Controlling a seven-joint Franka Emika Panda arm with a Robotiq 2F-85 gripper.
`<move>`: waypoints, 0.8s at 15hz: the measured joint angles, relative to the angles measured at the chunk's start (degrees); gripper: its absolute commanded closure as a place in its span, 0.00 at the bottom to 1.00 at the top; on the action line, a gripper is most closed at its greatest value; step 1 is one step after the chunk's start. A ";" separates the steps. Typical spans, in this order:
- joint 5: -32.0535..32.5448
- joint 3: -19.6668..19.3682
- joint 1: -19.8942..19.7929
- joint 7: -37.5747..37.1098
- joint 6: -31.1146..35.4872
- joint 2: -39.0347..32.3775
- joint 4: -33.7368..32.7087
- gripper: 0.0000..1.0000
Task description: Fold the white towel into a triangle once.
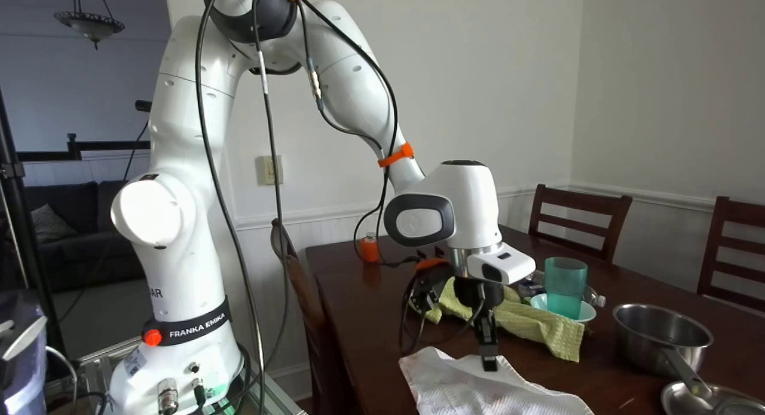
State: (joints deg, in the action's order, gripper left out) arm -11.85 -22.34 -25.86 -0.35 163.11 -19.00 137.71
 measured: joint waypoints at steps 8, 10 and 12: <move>4.84 -4.28 -0.61 0.79 0.00 -2.38 1.40 0.98; 5.85 -5.11 -0.82 0.95 0.00 -2.90 1.41 0.98; 6.60 -5.64 -1.03 1.24 0.00 -3.44 1.40 0.98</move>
State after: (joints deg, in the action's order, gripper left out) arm -5.25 -27.98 -26.89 0.89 163.11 -22.44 139.12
